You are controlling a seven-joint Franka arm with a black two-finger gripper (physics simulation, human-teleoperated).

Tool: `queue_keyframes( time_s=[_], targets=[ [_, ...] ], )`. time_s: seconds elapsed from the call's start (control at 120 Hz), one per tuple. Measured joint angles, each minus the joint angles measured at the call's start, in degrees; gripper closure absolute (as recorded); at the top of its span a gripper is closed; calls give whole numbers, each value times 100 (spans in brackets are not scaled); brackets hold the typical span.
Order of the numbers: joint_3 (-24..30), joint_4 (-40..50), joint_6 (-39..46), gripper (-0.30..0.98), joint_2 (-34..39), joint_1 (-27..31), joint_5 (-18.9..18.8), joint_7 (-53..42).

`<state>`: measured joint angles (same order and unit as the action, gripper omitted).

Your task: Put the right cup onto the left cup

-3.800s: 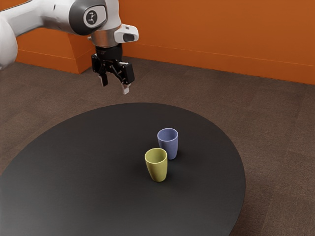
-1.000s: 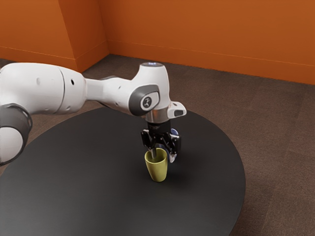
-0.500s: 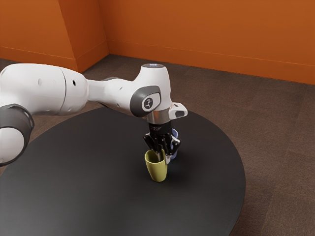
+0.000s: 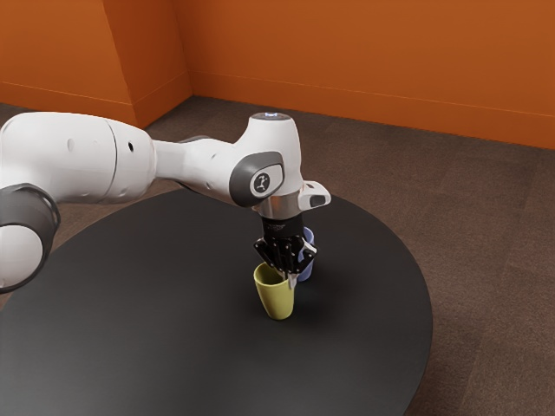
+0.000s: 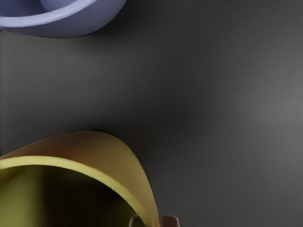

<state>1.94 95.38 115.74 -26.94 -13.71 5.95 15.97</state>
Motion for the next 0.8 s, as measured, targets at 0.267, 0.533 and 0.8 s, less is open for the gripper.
queue_keyframes(
  time_s=[0.267,0.533,0.8],
  targets=[
    [-30,10,-60,79,150,-69,-18,103],
    [-28,-185,-380,79,296,-91,-28,179],
    [-19,-950,-1185,79,260,-114,-303,272]
  ],
)
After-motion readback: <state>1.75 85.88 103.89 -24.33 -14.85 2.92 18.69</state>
